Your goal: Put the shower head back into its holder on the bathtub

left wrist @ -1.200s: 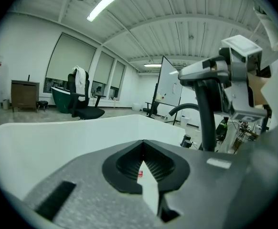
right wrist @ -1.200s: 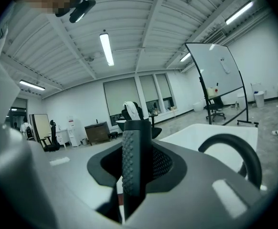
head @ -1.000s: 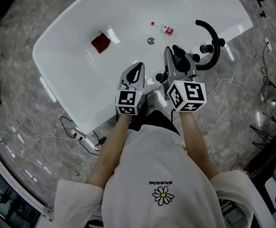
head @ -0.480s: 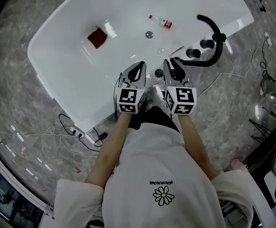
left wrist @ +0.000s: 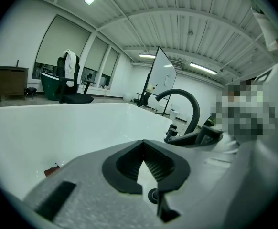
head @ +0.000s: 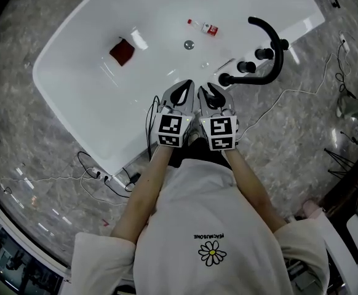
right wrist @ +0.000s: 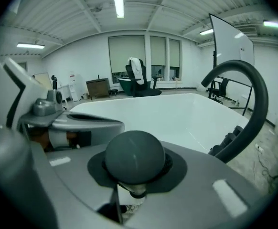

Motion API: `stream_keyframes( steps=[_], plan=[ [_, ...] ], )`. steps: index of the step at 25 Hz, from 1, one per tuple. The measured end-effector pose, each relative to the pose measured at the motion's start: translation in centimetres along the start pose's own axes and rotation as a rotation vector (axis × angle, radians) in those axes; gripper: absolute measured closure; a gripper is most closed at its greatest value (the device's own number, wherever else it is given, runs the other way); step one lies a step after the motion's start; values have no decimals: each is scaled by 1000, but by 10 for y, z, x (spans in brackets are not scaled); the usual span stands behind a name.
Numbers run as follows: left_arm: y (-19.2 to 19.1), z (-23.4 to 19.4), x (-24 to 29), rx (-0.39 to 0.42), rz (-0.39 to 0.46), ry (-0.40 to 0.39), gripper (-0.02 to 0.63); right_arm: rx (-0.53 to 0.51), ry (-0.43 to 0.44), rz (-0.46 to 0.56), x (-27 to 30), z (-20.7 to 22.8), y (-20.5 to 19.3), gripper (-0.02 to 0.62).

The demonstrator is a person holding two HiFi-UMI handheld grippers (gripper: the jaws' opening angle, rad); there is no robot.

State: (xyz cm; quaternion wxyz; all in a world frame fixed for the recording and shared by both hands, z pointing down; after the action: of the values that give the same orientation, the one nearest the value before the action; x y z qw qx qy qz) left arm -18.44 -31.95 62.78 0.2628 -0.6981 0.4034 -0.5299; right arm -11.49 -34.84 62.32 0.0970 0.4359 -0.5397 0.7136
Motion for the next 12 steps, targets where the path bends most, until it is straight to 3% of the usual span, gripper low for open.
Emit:
stream_keyframes(
  steps=[5, 12],
  plan=[
    [-5, -2, -3, -3, -1, 1, 606, -80, 8, -26, 9, -11, -7, 506],
    [-1, -3, -9, -9, 0, -18, 606, 79, 84, 34, -8, -7, 9, 476]
  ],
)
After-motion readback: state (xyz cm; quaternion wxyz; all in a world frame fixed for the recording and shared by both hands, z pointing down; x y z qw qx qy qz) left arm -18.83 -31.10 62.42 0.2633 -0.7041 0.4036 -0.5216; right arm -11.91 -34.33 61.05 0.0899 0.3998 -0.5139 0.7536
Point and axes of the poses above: the fingertips, and each gripper's own axes: x forward along the fingers, z to its right, y out of its top, the point moved 4 cm from there along -x, backward along the fingers, and after that the axes turned 9 degrees about -z, right-handed, at the moved point
